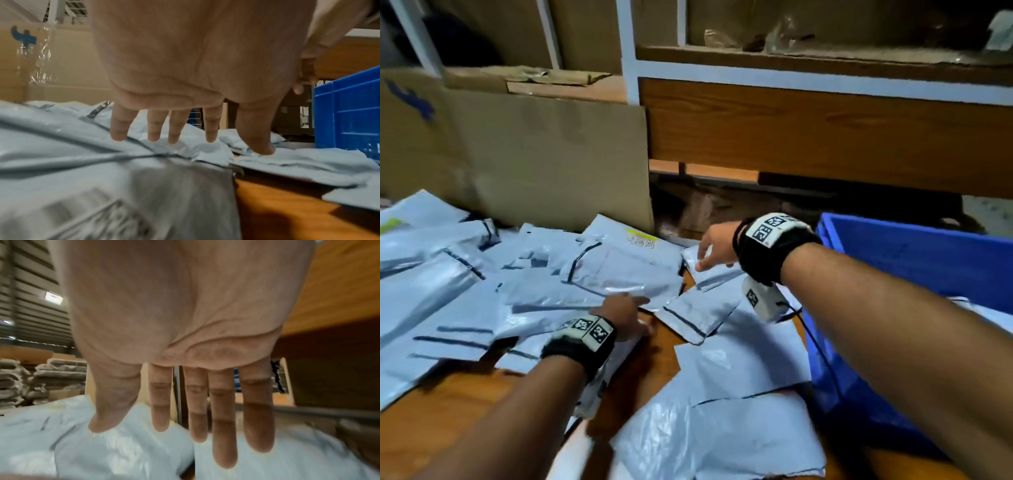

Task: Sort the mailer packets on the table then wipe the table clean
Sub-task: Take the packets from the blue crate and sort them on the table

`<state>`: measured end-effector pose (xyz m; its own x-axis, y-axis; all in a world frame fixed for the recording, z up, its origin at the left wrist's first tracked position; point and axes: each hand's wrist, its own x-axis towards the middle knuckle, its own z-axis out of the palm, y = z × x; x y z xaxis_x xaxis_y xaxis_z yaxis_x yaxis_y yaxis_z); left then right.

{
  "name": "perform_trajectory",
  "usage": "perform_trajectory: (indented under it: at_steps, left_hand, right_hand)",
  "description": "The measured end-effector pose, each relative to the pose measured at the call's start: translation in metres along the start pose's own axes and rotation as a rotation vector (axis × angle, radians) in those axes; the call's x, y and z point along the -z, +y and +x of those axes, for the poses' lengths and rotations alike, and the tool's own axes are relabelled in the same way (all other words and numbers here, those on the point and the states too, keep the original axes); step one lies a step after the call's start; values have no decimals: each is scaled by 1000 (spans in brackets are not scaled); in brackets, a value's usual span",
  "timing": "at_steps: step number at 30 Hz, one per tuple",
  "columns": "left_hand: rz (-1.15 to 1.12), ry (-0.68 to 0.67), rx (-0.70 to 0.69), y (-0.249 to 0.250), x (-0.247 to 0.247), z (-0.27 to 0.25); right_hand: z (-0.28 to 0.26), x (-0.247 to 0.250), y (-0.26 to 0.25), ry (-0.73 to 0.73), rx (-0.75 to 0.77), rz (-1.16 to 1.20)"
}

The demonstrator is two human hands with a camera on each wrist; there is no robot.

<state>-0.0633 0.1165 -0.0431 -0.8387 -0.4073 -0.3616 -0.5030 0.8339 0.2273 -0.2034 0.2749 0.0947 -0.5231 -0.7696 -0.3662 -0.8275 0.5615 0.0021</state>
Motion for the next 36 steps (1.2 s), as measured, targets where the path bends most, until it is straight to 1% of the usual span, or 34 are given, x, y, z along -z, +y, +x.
perform_trajectory:
  at_steps: [3,6,9,11,13,17,22,24,26,28,30,31,32,34,35,36]
  left_hand:
    - [43,6,-27,-24,-17,12]
    - [111,-24,-52,-35,-24,13]
    - [123,-37,-69,-38,-26,14]
    - [118,-41,-78,-40,-27,15]
    - [109,-52,-84,-40,-25,13]
    - [28,-65,-131,-39,-14,8]
    - [-56,14,-255,-30,4,-3]
    - [-92,25,-304,-21,8,-5]
    - [-94,11,-324,-12,5,-3]
    - [-44,-28,-310,-7,-5,1]
    - [9,-73,-264,-8,-15,2]
    - [23,-73,-243,-10,-19,1]
    - [37,-40,-227,-13,-20,-2]
    - [90,81,-194,-20,-19,-8]
    - [111,116,-165,-24,-18,-12]
    - [119,104,-128,-26,-17,-15]
  right_hand:
    - [25,-50,-11,-102,-64,0]
    - [48,-94,-13,-149,-118,45]
    - [61,-124,-15,-222,-173,53]
    - [65,-139,-18,-211,-222,60]
    - [66,-142,-22,-165,-243,73]
    - [64,-131,-19,-104,-209,139]
    - [41,-113,-7,-77,-176,165]
    - [27,-107,-3,-73,-174,165]
    - [14,-106,2,-85,-192,177]
    - [5,-114,7,-127,-213,192]
    - [0,-127,11,-190,-232,206]
    - [-2,-134,15,-219,-234,222]
    - [-5,-139,18,-241,-234,244]
    - [-9,-142,23,-232,-238,339]
    - [-9,-142,24,-194,-252,402]
    - [-8,-140,23,-127,-268,442]
